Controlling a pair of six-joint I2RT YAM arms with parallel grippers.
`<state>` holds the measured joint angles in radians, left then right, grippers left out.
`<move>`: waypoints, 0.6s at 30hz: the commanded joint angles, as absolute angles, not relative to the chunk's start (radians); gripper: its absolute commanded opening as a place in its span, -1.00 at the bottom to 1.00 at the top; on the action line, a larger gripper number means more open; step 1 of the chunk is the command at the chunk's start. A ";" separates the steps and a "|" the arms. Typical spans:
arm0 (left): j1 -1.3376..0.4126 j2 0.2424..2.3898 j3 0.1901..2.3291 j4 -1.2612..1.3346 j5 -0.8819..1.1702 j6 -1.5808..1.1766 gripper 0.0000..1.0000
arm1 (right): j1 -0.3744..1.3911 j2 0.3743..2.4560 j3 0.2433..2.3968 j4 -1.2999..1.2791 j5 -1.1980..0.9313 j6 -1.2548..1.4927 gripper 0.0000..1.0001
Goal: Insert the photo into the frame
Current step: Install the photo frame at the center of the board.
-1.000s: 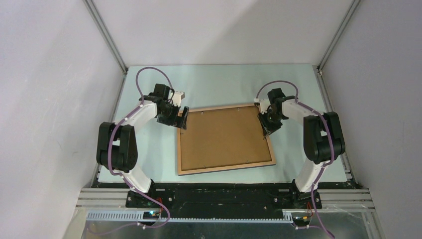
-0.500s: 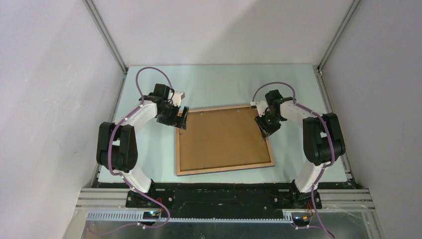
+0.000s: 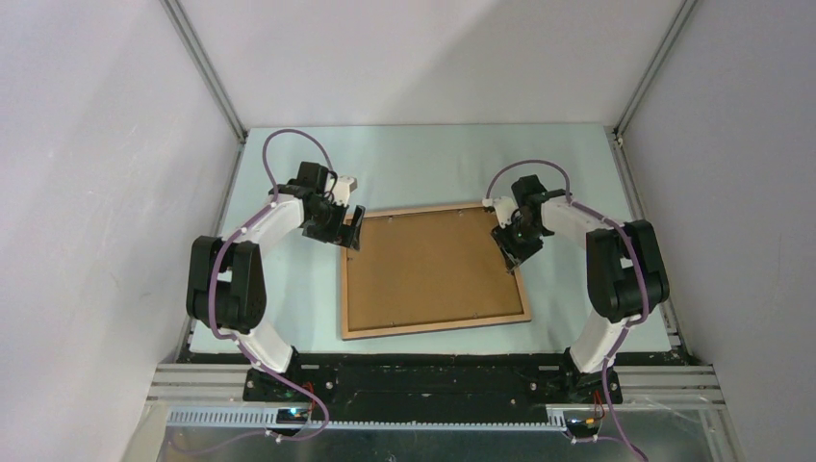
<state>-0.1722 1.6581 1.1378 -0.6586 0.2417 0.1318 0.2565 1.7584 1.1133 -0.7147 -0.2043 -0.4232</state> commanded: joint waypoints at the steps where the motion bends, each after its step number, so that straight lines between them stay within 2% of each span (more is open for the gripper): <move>1: -0.170 1.610 1.144 -0.641 0.237 0.141 0.99 | 0.267 1.713 1.095 -0.740 -0.208 -0.417 -0.06; 8: -0.170 1.609 1.145 -0.641 0.235 0.140 0.99 | 0.264 1.665 1.095 -0.743 -0.247 -0.411 0.01; 18: -0.170 1.602 1.143 -0.641 0.232 0.141 0.99 | 0.262 1.679 1.091 -0.776 -0.260 -0.431 0.00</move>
<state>-0.1722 1.6547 1.1378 -0.6590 0.2390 0.1322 0.2596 1.6943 1.0939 -0.7540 -0.2394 -0.4206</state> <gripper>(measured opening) 0.996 0.501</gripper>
